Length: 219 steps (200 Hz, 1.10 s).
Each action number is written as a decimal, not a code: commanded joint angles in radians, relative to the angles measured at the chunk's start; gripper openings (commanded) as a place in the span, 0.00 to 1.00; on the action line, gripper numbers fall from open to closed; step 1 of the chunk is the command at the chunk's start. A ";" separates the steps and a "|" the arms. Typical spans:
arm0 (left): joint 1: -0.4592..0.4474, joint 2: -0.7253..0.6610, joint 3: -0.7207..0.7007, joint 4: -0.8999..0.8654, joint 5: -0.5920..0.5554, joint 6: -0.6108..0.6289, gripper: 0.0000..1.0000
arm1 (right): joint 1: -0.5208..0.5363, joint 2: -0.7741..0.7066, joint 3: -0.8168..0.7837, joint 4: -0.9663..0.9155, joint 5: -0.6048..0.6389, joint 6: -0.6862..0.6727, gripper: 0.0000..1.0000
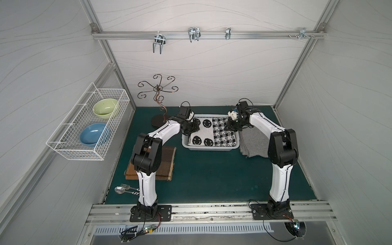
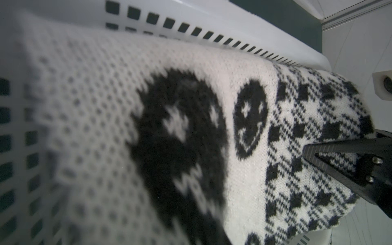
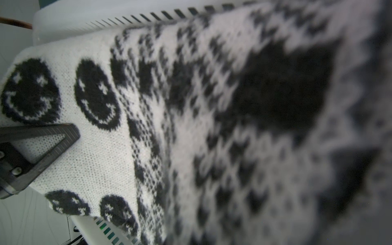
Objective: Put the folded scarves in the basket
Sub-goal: Place the scarf in the basket.
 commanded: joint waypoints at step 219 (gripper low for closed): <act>0.010 -0.196 -0.019 -0.128 -0.212 0.072 0.52 | 0.035 -0.203 0.037 -0.201 0.324 -0.120 0.49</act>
